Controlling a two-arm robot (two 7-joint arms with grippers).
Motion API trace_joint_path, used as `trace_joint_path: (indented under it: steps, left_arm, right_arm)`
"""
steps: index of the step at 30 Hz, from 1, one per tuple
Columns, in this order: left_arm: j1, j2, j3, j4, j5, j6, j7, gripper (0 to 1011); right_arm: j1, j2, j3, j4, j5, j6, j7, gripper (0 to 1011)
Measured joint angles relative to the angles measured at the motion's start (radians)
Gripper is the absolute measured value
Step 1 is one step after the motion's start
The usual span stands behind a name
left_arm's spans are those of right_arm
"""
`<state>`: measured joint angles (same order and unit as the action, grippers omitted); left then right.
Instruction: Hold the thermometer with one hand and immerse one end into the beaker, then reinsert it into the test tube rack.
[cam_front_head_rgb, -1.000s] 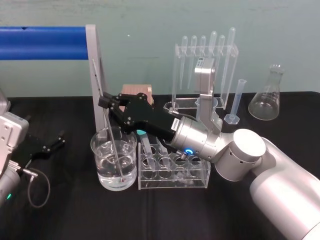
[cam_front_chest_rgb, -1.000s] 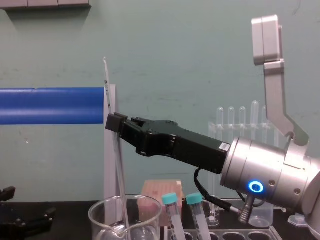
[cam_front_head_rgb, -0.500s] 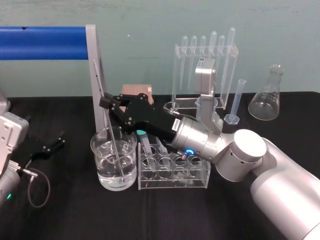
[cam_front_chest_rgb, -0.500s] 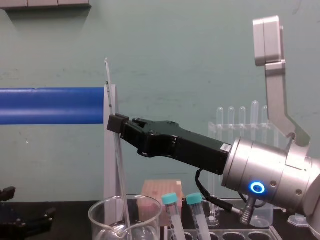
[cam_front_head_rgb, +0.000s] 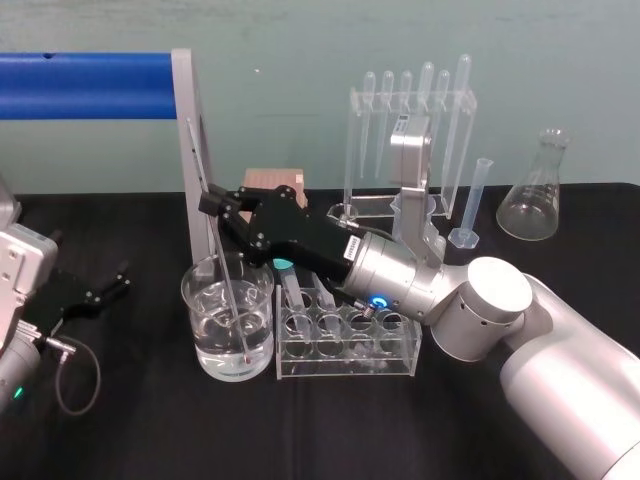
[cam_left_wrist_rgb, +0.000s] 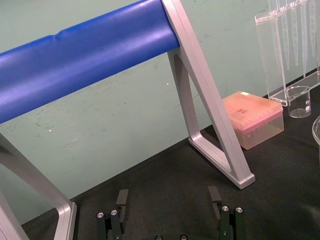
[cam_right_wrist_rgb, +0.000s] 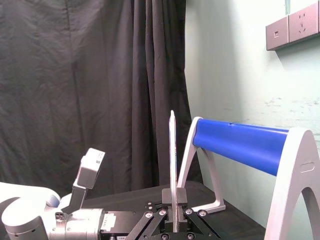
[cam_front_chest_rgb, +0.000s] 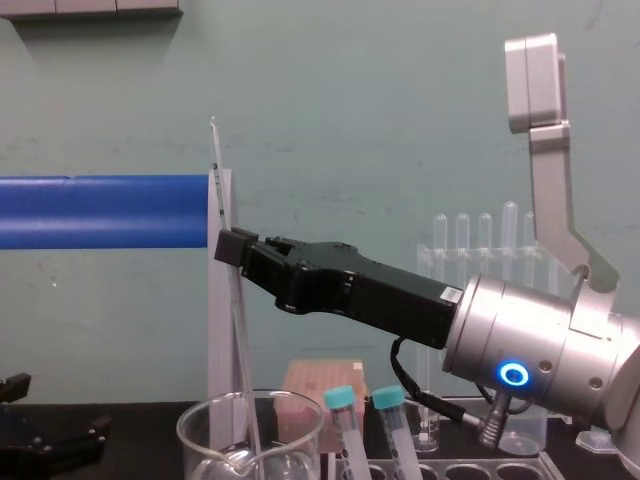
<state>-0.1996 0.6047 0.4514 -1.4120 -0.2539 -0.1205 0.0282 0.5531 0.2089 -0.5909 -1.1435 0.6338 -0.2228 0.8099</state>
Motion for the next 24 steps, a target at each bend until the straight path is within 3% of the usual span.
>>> trace_joint_path:
  steps: [24]
  left_arm:
    - [0.0,0.0,0.0,0.0,0.0,0.0,0.0,1008]
  right_arm:
    - [0.004,-0.002,-0.001,0.007,-0.002,-0.002,0.001,52]
